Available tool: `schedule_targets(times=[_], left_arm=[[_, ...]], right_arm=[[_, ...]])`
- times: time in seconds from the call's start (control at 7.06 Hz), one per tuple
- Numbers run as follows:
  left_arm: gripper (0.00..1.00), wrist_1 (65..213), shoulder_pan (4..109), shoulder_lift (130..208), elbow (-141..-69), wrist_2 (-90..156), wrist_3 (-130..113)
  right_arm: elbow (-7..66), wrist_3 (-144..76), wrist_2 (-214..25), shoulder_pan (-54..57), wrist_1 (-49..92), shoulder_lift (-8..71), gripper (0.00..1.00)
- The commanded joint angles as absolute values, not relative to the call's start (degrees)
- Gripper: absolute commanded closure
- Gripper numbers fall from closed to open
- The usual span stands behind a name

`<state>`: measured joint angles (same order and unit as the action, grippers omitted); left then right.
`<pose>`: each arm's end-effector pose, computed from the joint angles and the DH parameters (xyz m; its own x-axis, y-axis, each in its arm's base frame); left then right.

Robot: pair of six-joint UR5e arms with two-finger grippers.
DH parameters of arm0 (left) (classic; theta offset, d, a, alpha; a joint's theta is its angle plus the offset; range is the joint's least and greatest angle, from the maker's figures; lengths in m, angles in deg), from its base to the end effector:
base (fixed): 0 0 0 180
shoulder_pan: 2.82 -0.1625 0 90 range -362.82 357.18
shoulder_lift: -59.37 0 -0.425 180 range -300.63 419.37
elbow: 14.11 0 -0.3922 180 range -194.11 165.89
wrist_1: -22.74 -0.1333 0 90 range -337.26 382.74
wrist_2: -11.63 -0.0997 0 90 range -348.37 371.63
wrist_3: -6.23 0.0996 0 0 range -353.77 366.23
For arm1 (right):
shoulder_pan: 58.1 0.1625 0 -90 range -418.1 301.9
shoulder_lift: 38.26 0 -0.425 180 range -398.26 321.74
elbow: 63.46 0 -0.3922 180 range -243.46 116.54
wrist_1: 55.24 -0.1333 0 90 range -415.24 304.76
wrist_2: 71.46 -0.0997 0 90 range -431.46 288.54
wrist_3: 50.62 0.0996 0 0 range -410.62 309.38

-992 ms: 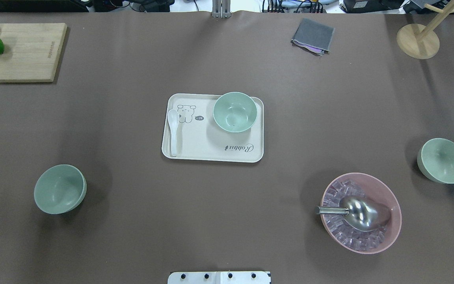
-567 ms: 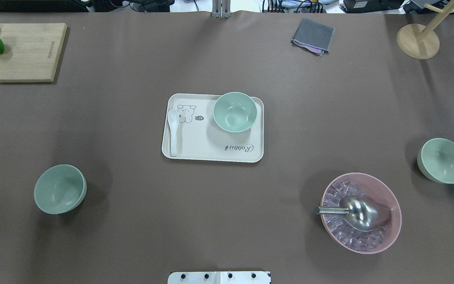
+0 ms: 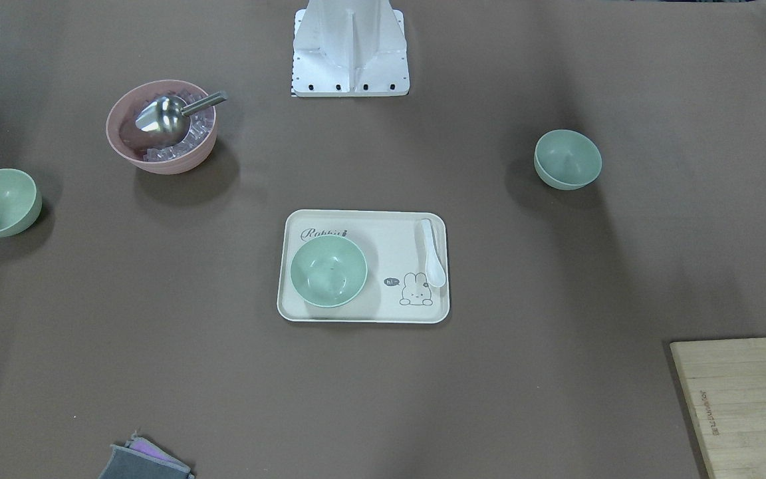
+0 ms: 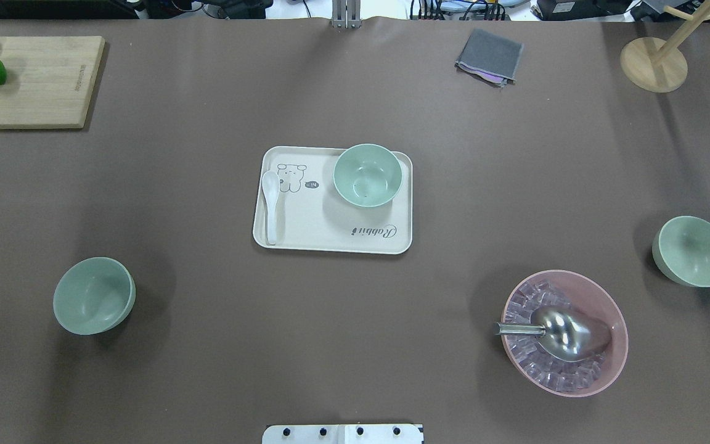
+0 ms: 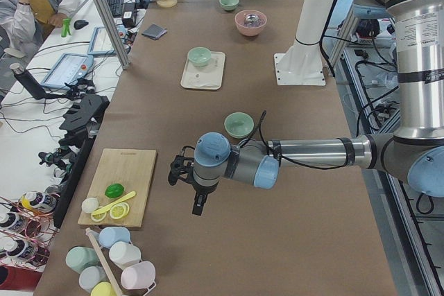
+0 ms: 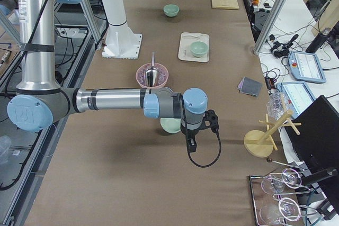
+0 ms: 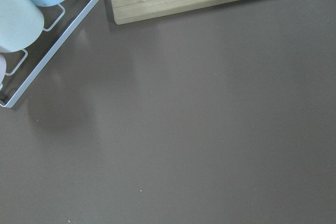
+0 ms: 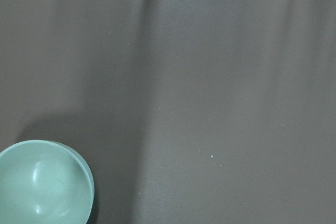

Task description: Stack green bowls together

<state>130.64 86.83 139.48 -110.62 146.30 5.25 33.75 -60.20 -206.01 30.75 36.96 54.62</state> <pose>-0.0606 -0.4332 0.6479 0.7101 0.1640 -0.6848 0.0062 0.9710 0.2390 0.0539 -0.4732 0.6246 0.6987 -0.2061 0.6851 0.1383 0.9785 0.1533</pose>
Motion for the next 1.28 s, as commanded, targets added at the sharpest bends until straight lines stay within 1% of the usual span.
schedule_targets(times=[0.0,0.14,0.43,0.71,0.85,0.99,1.13], left_arm=[[0.02,130.8,86.8,139.6,-110.3,149.1,5.1],[0.02,130.7,86.8,139.6,-110.3,150.4,4.8],[0.03,130.8,86.3,140.9,-110.3,150.9,5.1],[0.03,130.1,85.2,141.5,-110.5,154.5,4.8],[0.02,130.0,84.6,141.5,-110.3,154.9,4.6],[0.02,130.5,82.9,142.4,-110.6,155.0,-0.6],[0.02,130.5,79.6,145.5,-111.2,154.9,-10.1]], right_arm=[[34.2,-60.2,-206.1,29.2,36.7,54.6,0.0],[33.6,-60.0,-206.1,27.4,31.1,55.2,0.0],[33.2,-57.8,-206.2,27.1,28.6,55.2,0.0],[37.1,-43.9,-206.1,22.6,28.3,53.9,0.0],[38.3,-37.8,-206.0,20.1,28.3,51.7,0.0],[39.7,-31.7,-205.6,16.6,28.3,49.7,0.0],[40.0,-26.5,-204.6,13.8,28.3,46.3,0.0]])
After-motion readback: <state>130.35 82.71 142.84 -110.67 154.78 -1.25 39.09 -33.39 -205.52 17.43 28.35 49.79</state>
